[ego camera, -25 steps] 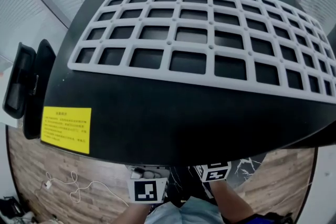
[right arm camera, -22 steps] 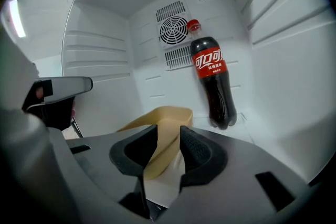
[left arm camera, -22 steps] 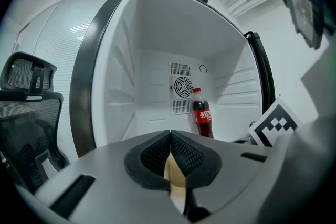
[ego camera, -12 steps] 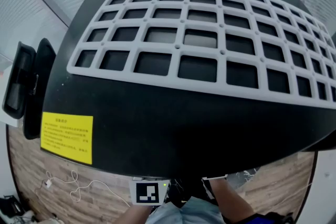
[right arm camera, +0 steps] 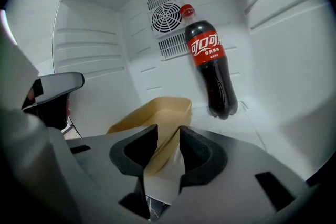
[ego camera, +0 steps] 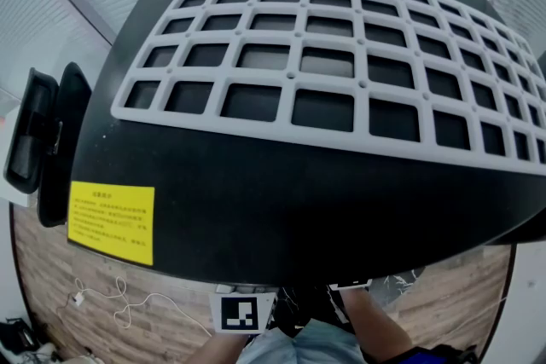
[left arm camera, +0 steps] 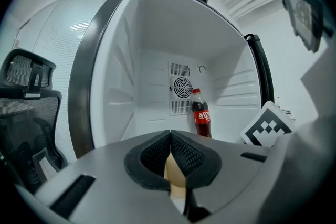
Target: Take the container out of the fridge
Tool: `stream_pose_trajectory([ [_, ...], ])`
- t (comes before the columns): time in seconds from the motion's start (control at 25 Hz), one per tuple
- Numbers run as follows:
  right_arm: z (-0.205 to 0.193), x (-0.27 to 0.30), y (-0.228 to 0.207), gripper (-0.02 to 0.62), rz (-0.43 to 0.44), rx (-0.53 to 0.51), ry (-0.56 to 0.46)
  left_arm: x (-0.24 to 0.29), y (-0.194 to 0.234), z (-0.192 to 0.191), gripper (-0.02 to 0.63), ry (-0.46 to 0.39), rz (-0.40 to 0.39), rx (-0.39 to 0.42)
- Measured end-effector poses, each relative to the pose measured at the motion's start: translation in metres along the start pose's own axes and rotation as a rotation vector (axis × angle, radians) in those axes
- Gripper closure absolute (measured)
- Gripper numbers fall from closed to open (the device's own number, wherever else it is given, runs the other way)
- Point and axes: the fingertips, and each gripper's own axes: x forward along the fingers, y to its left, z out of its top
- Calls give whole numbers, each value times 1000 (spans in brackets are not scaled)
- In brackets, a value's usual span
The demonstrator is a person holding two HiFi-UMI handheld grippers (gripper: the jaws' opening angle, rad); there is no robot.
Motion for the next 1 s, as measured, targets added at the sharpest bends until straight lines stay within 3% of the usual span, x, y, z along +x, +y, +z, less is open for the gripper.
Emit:
stream_pose_trajectory([
  [0.16, -2, 1, 0, 476, -4, 5, 10, -9, 21, -7, 591, 1, -2, -2],
  [0.56, -5, 4, 0, 531, -13, 16, 36, 13, 17, -9, 591, 11, 11, -2],
  [1.0, -11, -21, 16, 560, -31, 28, 29, -24, 20, -3, 591, -10, 0, 3],
])
